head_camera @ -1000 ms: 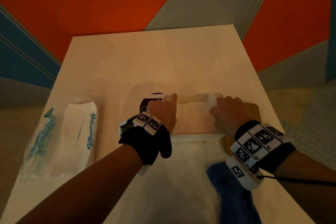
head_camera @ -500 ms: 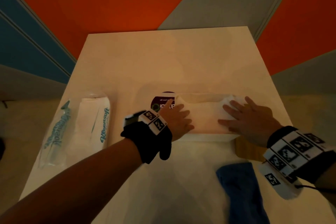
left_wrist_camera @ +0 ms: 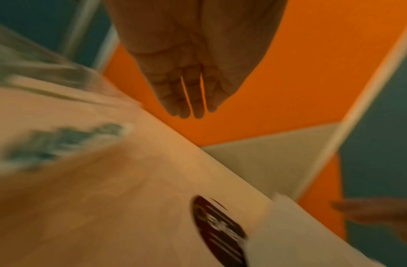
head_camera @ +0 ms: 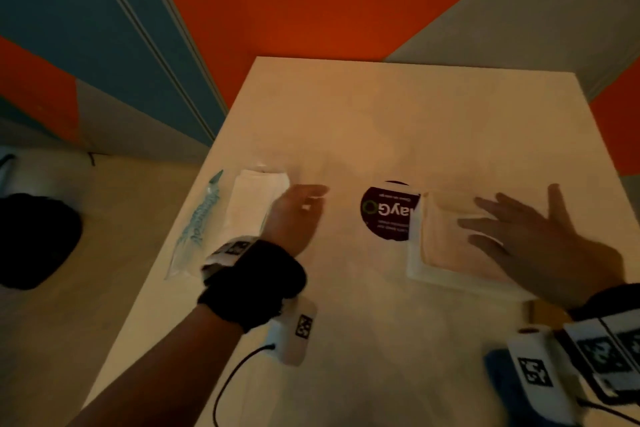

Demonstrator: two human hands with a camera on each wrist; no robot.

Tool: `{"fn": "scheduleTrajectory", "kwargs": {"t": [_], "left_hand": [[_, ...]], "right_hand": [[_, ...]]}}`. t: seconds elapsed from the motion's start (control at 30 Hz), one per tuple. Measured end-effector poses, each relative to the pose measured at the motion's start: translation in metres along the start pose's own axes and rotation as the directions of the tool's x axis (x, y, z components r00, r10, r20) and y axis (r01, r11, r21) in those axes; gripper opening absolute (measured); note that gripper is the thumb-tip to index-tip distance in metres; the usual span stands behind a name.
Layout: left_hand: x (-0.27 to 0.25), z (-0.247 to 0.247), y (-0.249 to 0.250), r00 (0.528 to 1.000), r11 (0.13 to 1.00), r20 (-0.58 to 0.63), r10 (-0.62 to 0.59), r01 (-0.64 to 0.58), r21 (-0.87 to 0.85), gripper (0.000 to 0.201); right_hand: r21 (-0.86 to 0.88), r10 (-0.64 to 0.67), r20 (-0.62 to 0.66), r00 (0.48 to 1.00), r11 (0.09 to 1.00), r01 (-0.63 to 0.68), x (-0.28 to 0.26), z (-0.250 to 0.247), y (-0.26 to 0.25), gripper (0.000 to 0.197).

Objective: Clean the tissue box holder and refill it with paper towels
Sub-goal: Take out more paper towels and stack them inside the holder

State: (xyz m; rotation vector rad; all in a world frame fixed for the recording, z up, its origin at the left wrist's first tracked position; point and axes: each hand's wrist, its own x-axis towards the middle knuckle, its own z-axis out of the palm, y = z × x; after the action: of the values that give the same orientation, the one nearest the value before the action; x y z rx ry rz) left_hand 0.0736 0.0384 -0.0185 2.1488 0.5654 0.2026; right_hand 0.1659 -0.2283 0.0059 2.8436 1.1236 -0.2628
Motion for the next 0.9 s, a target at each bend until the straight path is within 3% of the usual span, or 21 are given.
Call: {"fn": "scheduleTrajectory", "kwargs": {"t": [0.07, 0.13, 0.23, 0.33, 0.5, 0.73, 0.9], "left_hand": [[0.005, -0.031, -0.035, 0.968, 0.966, -0.06, -0.244, 0.248, 0.066, 0.028], [0.009, -0.051, -0.067, 0.916, 0.916, -0.084, -0.393, 0.398, 0.048, 0.033], [0.01, -0.057, -0.092, 0.868, 0.87, -0.078, -0.49, 0.493, 0.025, 0.046], [0.009, -0.057, -0.106, 0.848, 0.842, -0.067, -0.525, 0.529, 0.101, 0.058], [0.008, -0.06, -0.118, 0.852, 0.851, -0.039, -0.523, 0.524, 0.03, 0.06], [0.011, -0.065, -0.124, 0.832, 0.831, -0.037, -0.554, 0.55, -0.085, 0.061], [0.012, -0.065, -0.126, 0.86, 0.863, -0.078, -0.504, 0.498, -0.084, 0.056]], "right_hand": [[0.076, -0.076, -0.087, 0.993, 0.994, 0.083, 0.01, -0.011, -0.045, 0.019], [0.188, -0.216, -0.076, 0.973, 0.956, 0.227, 0.024, -0.018, -0.091, 0.025], [0.393, -0.382, 0.083, 0.92, 0.862, 0.322, 0.043, -0.012, -0.148, 0.034], [0.545, -0.385, 0.199, 0.901, 0.808, 0.225, 0.061, -0.003, -0.191, 0.04], [0.661, -0.306, 0.38, 0.873, 0.75, -0.024, 0.084, 0.022, -0.221, 0.043], [0.721, -0.294, 0.407, 0.865, 0.685, -0.107, 0.096, 0.035, -0.24, 0.041], [0.728, -0.285, 0.413, 0.865, 0.674, -0.126, 0.102, 0.037, -0.246, 0.04]]}}
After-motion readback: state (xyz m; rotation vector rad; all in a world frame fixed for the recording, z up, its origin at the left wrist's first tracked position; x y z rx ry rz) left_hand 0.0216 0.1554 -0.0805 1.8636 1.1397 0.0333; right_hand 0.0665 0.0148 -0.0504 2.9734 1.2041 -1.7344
